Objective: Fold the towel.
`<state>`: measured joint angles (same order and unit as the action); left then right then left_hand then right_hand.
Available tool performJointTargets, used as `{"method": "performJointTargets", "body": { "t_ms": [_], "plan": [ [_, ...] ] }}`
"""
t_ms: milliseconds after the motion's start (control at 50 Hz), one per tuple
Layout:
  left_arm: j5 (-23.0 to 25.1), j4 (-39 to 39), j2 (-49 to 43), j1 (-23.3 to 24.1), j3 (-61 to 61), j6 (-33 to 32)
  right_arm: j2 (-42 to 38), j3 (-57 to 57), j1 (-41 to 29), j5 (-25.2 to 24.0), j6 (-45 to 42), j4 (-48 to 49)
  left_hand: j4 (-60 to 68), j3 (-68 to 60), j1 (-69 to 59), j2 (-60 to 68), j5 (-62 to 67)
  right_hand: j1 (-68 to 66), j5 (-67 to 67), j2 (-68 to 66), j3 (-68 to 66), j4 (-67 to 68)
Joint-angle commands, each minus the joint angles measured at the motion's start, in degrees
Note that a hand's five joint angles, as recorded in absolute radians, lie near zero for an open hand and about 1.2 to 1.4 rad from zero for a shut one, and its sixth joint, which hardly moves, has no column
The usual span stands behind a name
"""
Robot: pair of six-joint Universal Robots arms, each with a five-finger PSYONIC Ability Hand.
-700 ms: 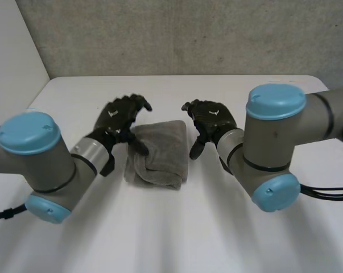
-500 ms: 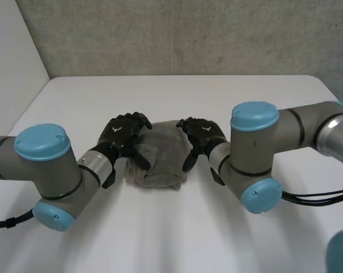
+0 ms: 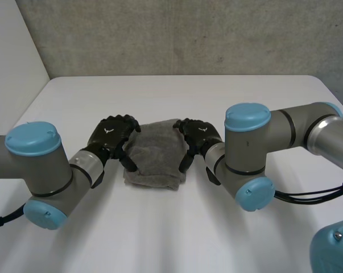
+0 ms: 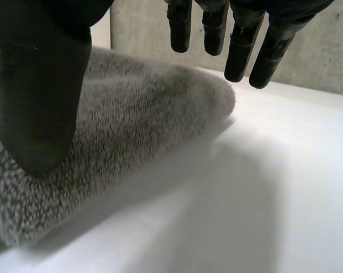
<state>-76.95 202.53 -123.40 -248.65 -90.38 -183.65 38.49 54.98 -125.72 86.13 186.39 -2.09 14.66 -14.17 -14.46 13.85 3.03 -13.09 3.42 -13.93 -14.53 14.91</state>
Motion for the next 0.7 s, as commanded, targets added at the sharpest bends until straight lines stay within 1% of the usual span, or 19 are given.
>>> {"method": "performJointTargets", "body": {
  "t_ms": [20,40,60,100,160,200,220,240,260,280,300,320,360,400,420,460,520,560,700],
  "plan": [
    [-0.04,-3.27,4.73,0.18,1.26,-1.01,6.93,0.57,-0.23,0.44,-0.59,-3.52,-2.6,2.11,2.39,-1.78,-0.97,3.09,-3.42,3.93,4.53,-4.91],
    [-0.04,-3.28,4.75,0.18,1.26,-1.01,9.48,0.66,-0.23,0.44,-1.64,-4.93,-2.6,2.11,2.39,-1.78,-0.97,3.09,-3.42,3.93,4.53,-4.91],
    [-0.12,-3.98,6.92,0.44,1.96,-0.84,9.5,0.66,-0.23,0.44,-1.65,-4.94,-2.76,2.27,2.56,-1.95,-1.13,3.09,-3.42,3.93,4.53,-4.91],
    [-0.21,-4.42,8.96,0.97,2.84,-0.66,14.66,0.83,-0.23,1.23,-5.93,-7.65,-2.93,2.44,2.73,-2.12,-1.3,3.09,-3.42,3.93,4.53,-4.91],
    [-0.39,-5.57,12.66,1.24,5.3,-0.4,17.59,1.01,0.3,2.73,-8.42,-8.72,-3.27,2.78,3.06,-2.46,-1.64,3.09,-3.42,3.93,4.53,-4.91],
    [-1.09,-6.62,14.85,1.24,6.8,-0.04,23.36,1.97,0.91,7.97,-12.44,-10.03,-3.61,3.12,3.4,-2.79,-1.97,3.09,-3.42,3.93,4.53,-4.91],
    [-2.48,-7.93,17.2,1.41,8.37,0.57,23.39,1.97,0.91,8.0,-12.46,-10.04,-3.94,3.45,3.73,-3.13,-2.31,3.09,-3.42,3.93,4.53,-4.91],
    [-4.33,-9.33,19.05,1.41,10.12,1.53,26.17,2.85,1.87,11.05,-13.85,-10.13,-4.11,3.62,3.9,-3.3,-2.48,3.09,-3.42,3.93,4.53,-4.91],
    [-4.34,-9.35,19.07,1.41,10.14,1.54,28.72,3.98,3.01,13.6,-14.91,-10.04,-4.11,3.62,3.91,-3.3,-2.48,3.09,-3.42,3.93,4.53,-4.91],
    [-6.17,-11.0,20.38,1.5,12.05,2.67,28.75,4.0,3.02,13.62,-14.92,-10.04,-4.11,3.62,3.91,-3.3,-2.48,3.09,-3.42,3.93,4.53,-4.91],
    [-7.93,-12.93,21.43,1.41,13.9,3.99,31.01,5.13,4.24,15.54,-15.36,-9.95,-4.11,3.62,3.91,-3.3,-2.48,3.09,-3.42,3.93,4.53,-4.91],
    [-7.95,-12.95,21.45,1.41,13.92,4.0,31.03,5.14,4.25,15.56,-15.36,-9.95,-4.11,3.62,3.91,-3.3,-2.48,3.09,-3.42,3.93,4.53,-4.91],
    [-9.27,-15.5,22.15,1.41,15.59,5.23,34.36,7.24,6.62,17.49,-15.71,-9.86,-4.11,3.62,3.91,-3.3,-2.48,3.09,-3.42,3.93,4.53,-4.91],
    [-10.41,-21.18,22.32,1.41,18.65,6.81,35.24,8.12,7.15,17.58,-15.71,-9.86,-4.28,3.79,4.07,-3.46,-2.65,3.09,-3.42,3.93,4.53,-4.91],
    [-10.41,-21.21,22.32,1.41,18.66,6.81,36.04,9.0,7.5,17.49,-15.71,-9.95,-4.28,3.79,4.07,-3.46,-2.65,3.09,-3.42,3.93,4.53,-4.91],
    [-10.67,-27.33,22.24,1.24,21.2,7.69,36.57,9.7,7.68,17.58,-15.62,-9.95,-4.28,3.79,4.07,-3.46,-2.65,3.09,-3.42,3.93,4.53,-4.91],
    [-10.76,-30.18,22.15,1.33,22.18,7.69,37.1,10.5,8.03,17.76,-15.19,-10.21,-4.28,3.79,4.07,-3.46,-2.65,3.09,-3.42,3.93,4.53,-4.91],
    [-10.93,-34.55,22.06,1.33,23.23,7.95,37.19,10.76,8.82,17.84,-15.01,-10.39,-4.28,3.79,4.07,-3.46,-2.65,3.09,-3.42,3.93,4.53,-4.91],
    [-10.94,-37.29,22.06,1.41,22.97,7.95,37.19,9.89,10.58,17.32,-14.92,-11.18,-4.28,3.79,4.07,-3.46,-2.65,3.09,-3.42,3.93,4.53,-4.91]
  ]
}}
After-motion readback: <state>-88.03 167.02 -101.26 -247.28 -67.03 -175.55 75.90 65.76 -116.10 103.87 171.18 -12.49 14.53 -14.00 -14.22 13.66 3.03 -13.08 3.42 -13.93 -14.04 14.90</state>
